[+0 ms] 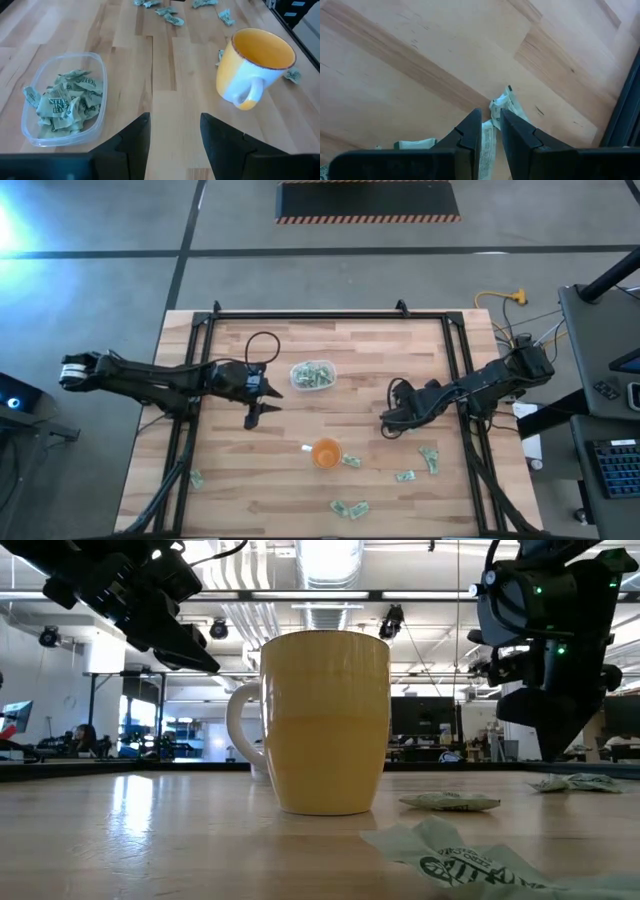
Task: Pick and place Stevia / Truvia into bins
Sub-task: Put the stevia packet into the transparent bin
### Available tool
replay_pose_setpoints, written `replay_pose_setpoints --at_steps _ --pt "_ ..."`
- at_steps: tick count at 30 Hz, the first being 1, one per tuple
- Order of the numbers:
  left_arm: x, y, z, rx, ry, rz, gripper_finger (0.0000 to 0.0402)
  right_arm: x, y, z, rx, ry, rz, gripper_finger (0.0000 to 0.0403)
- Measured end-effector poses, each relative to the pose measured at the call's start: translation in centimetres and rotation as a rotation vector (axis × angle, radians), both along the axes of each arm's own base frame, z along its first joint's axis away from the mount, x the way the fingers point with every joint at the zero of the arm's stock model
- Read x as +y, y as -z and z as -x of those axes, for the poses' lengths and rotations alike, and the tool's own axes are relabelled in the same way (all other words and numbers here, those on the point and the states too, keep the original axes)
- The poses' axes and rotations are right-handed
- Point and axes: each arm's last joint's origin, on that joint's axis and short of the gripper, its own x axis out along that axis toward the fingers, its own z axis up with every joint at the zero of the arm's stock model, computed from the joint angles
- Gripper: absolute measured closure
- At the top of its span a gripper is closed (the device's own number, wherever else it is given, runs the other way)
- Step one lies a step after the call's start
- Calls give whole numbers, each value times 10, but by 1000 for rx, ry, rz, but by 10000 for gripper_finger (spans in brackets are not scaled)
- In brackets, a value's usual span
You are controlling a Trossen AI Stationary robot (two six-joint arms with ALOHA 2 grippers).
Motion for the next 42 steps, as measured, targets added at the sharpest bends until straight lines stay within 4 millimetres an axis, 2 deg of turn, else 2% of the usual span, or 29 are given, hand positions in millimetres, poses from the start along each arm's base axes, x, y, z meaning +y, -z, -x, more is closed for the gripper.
replay_pose_setpoints --at_steps 10,25,42 --pt "0 0 0 0 0 0 246 -7 3 -1 -21 13 28 340" --pt "0 0 0 1 0 0 246 -8 15 10 -3 70 4 281" --pt "0 0 0 2 0 0 246 -25 29 16 -31 135 -8 284"
